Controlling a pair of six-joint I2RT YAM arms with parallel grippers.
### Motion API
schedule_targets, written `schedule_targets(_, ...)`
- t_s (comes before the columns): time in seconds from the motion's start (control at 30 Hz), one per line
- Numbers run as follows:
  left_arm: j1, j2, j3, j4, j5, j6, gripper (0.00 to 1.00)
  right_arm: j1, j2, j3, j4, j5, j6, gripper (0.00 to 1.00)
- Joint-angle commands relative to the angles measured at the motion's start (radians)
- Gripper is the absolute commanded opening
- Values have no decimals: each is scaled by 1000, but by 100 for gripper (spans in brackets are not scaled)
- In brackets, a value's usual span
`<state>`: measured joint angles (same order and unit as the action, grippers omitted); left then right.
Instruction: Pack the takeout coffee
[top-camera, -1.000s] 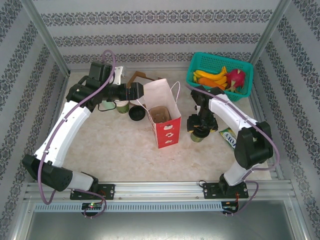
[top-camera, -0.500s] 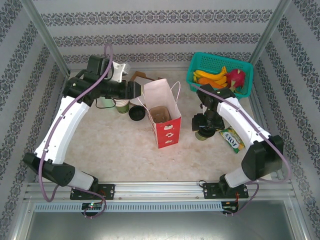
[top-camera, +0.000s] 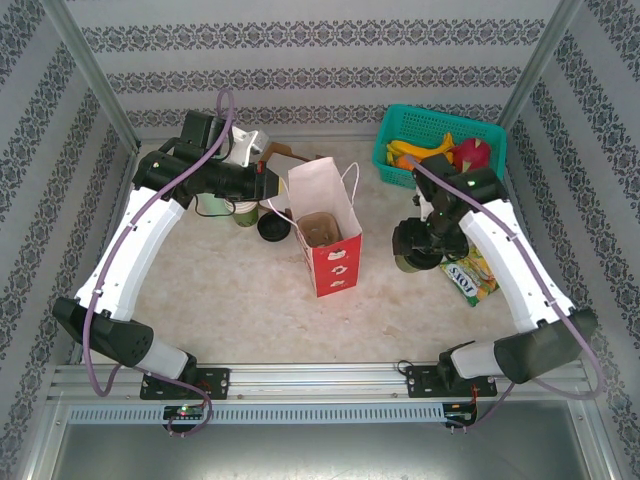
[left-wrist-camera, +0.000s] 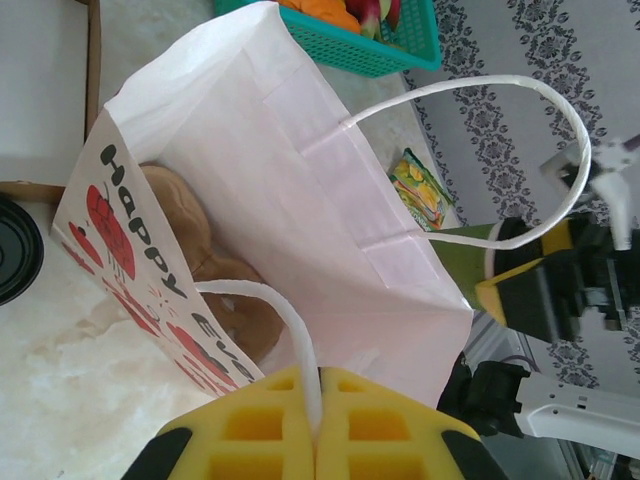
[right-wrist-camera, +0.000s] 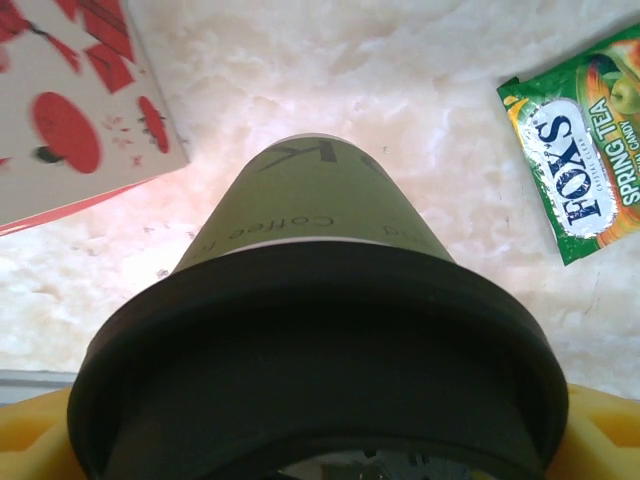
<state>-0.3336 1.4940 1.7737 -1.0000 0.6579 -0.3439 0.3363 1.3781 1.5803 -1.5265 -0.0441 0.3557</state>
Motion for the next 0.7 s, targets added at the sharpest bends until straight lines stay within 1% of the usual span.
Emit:
schedule_targets(0.0, -4, -1, 35, 5, 34, -14, 0, 9, -25, 94, -122, -22, -24, 60)
schedule_targets(0.13, -4, -9, 32, 21, 10, -19, 0, 16, -18, 167, -168, -50, -44, 60)
schedule_targets(0.23, -5, -21, 1, 53, 14, -30, 0, 31, 4, 242, -210, -53, -54, 59)
schedule_targets(0.47, -8, -27, -38, 87, 32, -52, 0, 119, 72, 443, -263, -92, -52, 58)
schedule_targets(0.67, -15, -64, -113, 165, 29, -85, 0, 165, 96, 528, -253, -153, -42, 58)
